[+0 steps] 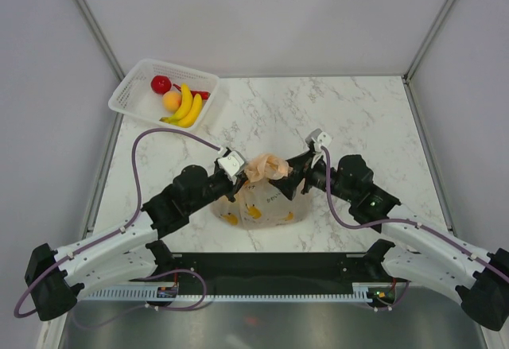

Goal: Place the fake fruits into the plastic bag and tie a complex knot
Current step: Tie the plastic bag at the center of the board.

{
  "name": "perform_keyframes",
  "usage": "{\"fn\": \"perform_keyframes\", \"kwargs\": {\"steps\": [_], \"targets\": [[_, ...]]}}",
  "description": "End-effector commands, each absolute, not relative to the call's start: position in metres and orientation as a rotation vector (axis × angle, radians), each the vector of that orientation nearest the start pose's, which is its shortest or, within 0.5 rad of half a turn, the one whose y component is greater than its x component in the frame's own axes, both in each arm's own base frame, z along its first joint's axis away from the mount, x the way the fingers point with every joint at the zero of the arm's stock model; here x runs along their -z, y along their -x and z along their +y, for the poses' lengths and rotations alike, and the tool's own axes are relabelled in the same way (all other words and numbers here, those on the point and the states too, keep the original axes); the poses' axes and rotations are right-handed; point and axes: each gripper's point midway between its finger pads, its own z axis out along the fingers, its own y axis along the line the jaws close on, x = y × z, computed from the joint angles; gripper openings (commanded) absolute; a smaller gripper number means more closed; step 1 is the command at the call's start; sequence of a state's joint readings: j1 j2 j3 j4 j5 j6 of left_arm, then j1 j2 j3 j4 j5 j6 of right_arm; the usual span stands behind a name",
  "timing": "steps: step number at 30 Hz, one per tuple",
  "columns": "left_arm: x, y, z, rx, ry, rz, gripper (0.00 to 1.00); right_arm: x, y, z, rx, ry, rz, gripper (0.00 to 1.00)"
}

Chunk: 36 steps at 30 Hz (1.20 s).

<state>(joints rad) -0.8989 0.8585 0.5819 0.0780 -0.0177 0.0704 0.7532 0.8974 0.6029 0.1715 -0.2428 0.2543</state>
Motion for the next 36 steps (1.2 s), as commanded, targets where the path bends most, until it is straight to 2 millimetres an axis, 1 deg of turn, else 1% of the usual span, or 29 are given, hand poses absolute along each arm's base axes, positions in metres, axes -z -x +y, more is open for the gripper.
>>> {"fn": "perform_keyframes", "kwargs": {"steps": [1, 4, 10, 12, 16, 18, 19, 21, 23, 24, 25, 26, 27, 29, 30, 33, 36], "targets": [[-0.227, -0.214, -0.263, 0.586, -0.838, 1.543, 0.02, -0.239, -0.208, 0.275, -0.999, 0.622, 1.625, 0.91], [-0.227, -0.215, -0.262, 0.581, -0.835, 1.543, 0.02, -0.242, -0.201, 0.282, -1.065, 0.644, 1.594, 0.98], [-0.23, -0.214, -0.263, 0.589, -0.839, 1.534, 0.02, -0.247, -0.208, 0.285, -1.058, 0.628, 1.578, 0.98], [-0.229, -0.214, -0.263, 0.586, -0.84, 1.536, 0.02, -0.255, -0.21, 0.288, -1.066, 0.624, 1.56, 0.98], [-0.227, -0.214, -0.263, 0.581, -0.846, 1.539, 0.02, -0.264, -0.219, 0.297, -1.079, 0.607, 1.557, 0.98], [-0.226, -0.214, -0.263, 0.579, -0.848, 1.54, 0.02, -0.273, -0.222, 0.302, -1.099, 0.598, 1.548, 0.98], [-0.225, -0.215, -0.263, 0.577, -0.851, 1.542, 0.02, -0.272, -0.224, 0.304, -1.104, 0.598, 1.554, 0.98], [-0.223, -0.215, -0.263, 0.575, -0.854, 1.545, 0.02, -0.282, -0.225, 0.307, -1.125, 0.586, 1.534, 0.98], [-0.222, -0.214, -0.262, 0.572, -0.857, 1.545, 0.02, -0.284, -0.226, 0.31, -1.137, 0.58, 1.534, 0.98], [-0.221, -0.214, -0.262, 0.572, -0.859, 1.547, 0.02, -0.289, -0.227, 0.31, -1.139, 0.571, 1.527, 0.98], [-0.22, -0.214, -0.262, 0.571, -0.862, 1.547, 0.02, -0.29, -0.23, 0.31, -1.136, 0.56, 1.532, 0.96], [-0.219, -0.213, -0.262, 0.569, -0.864, 1.549, 0.02, -0.293, -0.232, 0.311, -1.136, 0.551, 1.533, 0.92], [-0.217, -0.213, -0.261, 0.567, -0.867, 1.551, 0.02, -0.291, -0.234, 0.313, -1.131, 0.546, 1.544, 0.91], [-0.214, -0.213, -0.26, 0.566, -0.87, 1.557, 0.02, -0.293, -0.237, 0.314, -1.129, 0.54, 1.548, 0.88], [-0.211, -0.209, -0.263, 0.583, -0.889, 1.554, 0.02, -0.297, -0.238, 0.315, -1.133, 0.535, 1.545, 0.86], [-0.207, -0.208, -0.262, 0.585, -0.896, 1.559, 0.02, -0.298, -0.241, 0.317, -1.135, 0.52, 1.559, 0.84], [-0.206, -0.207, -0.262, 0.586, -0.895, 1.556, 0.02, -0.297, -0.246, 0.319, -1.141, 0.49, 1.574, 0.84]]}}
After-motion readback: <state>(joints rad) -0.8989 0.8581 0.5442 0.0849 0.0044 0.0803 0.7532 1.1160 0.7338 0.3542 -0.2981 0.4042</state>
